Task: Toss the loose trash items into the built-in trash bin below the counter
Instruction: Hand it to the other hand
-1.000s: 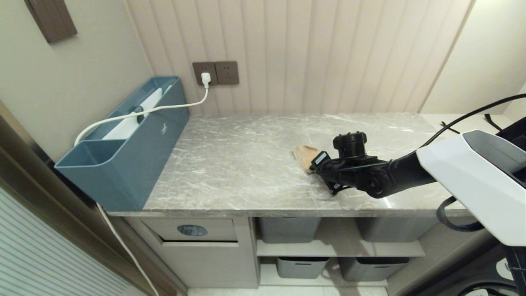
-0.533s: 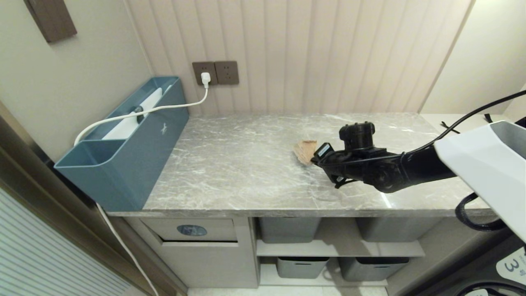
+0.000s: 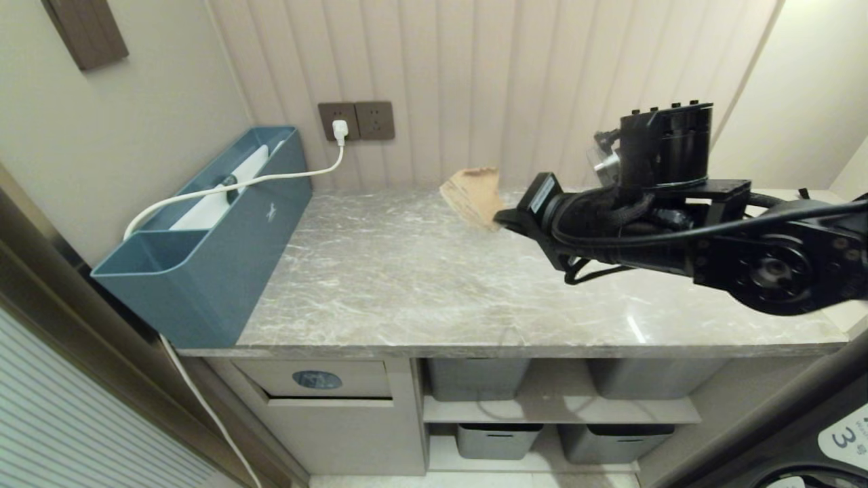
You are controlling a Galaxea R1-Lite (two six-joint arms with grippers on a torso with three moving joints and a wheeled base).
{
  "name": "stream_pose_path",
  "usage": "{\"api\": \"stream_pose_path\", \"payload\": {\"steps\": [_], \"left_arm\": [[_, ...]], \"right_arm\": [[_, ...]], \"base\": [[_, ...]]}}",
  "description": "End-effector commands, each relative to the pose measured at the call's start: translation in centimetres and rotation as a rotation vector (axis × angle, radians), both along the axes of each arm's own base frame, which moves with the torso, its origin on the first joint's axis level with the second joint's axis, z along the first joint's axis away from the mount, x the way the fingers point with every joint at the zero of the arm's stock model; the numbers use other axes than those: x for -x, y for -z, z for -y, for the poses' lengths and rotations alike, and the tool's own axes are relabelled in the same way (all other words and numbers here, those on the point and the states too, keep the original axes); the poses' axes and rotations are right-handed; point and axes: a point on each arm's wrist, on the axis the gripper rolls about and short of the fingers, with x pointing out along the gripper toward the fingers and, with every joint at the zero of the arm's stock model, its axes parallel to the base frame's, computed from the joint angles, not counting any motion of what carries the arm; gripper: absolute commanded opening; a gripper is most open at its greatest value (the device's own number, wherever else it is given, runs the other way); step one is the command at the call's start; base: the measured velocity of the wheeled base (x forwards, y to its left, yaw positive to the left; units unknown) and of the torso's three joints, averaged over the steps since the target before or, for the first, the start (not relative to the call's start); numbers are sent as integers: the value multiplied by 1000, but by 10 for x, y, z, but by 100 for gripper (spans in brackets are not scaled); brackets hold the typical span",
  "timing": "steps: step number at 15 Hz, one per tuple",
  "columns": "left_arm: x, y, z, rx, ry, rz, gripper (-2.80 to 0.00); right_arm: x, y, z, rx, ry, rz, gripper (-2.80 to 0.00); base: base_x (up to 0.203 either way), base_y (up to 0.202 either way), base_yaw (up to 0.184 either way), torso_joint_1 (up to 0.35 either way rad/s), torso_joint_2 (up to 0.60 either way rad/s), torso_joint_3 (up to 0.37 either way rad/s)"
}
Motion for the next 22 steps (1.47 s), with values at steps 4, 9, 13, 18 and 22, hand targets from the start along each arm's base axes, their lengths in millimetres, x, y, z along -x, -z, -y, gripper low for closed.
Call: {"api": "stream_pose_path", "payload": {"steps": [4, 9, 13, 18, 22], "left_arm": [[0, 0, 0, 0, 0, 0, -280], [0, 0, 0, -2, 5, -4, -280], [8, -38, 0, -6, 17, 90, -280], [-52, -158, 5, 138, 186, -21, -280], [-116, -184, 20, 358, 664, -264, 0]], "right_arm": [[75, 19, 29, 257, -124, 78, -280], [76, 29, 17, 273, -166, 67, -280], [78, 30, 17, 278, -168, 74, -280], [78, 29, -1, 241, -224, 105, -280], [68, 30, -18, 197, -291, 193, -280]], "base": [[0, 0, 0, 0, 0, 0], [0, 0, 0, 0, 0, 0], [0, 0, 0, 0, 0, 0], [0, 0, 0, 0, 0, 0], [0, 0, 0, 0, 0, 0]]}}
